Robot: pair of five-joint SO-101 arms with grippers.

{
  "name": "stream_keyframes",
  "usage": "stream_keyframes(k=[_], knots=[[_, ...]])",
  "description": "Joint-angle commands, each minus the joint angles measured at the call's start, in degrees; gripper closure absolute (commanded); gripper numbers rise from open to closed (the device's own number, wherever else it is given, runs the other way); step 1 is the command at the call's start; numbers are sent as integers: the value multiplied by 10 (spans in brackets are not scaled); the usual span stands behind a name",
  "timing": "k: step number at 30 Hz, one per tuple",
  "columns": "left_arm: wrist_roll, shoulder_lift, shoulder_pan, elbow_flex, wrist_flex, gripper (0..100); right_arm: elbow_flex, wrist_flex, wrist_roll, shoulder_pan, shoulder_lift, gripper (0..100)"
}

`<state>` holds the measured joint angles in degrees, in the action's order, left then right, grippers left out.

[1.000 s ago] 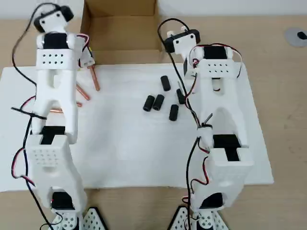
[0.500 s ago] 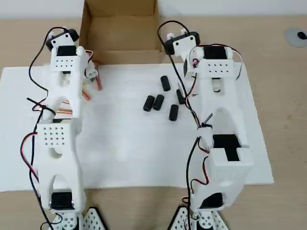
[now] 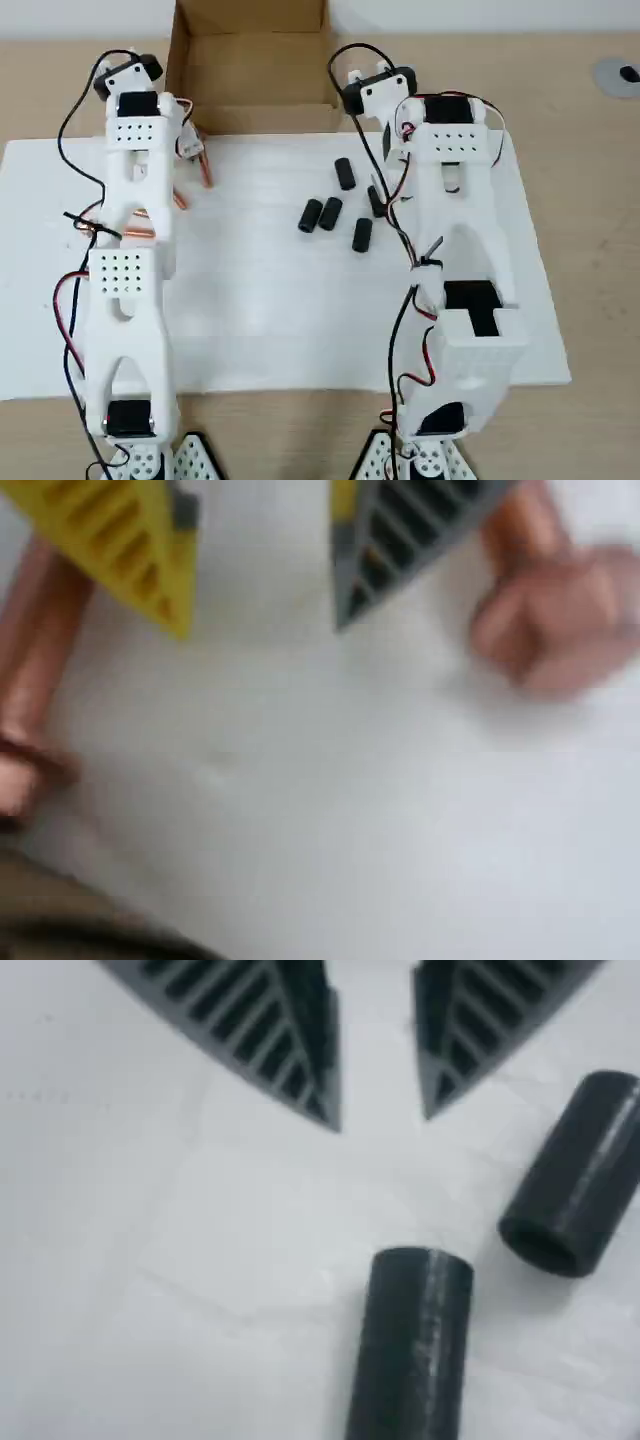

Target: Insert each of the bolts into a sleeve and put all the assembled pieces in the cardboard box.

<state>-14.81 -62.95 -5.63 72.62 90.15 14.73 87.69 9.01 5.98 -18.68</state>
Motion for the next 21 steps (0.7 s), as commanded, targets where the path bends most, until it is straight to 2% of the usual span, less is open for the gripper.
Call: stream_keyframes(k=[1,4,8,13,17,21], knots=[[3,47,6,118,63,888,-1,2,0,7,4,917],[3,47,16,159,96,888,-1,2,0,7,4,917],[0,42,23,158,97,888,-12,1,0,7,4,917],[-43,-15,34,119,33,888,-29,-2,0,7,5,917],[-120,-74,41,114,-23,888,-29,-3,0,7,5,917],[-125,-113,42,115,-52,889,-29,-2,0,6,5,917]])
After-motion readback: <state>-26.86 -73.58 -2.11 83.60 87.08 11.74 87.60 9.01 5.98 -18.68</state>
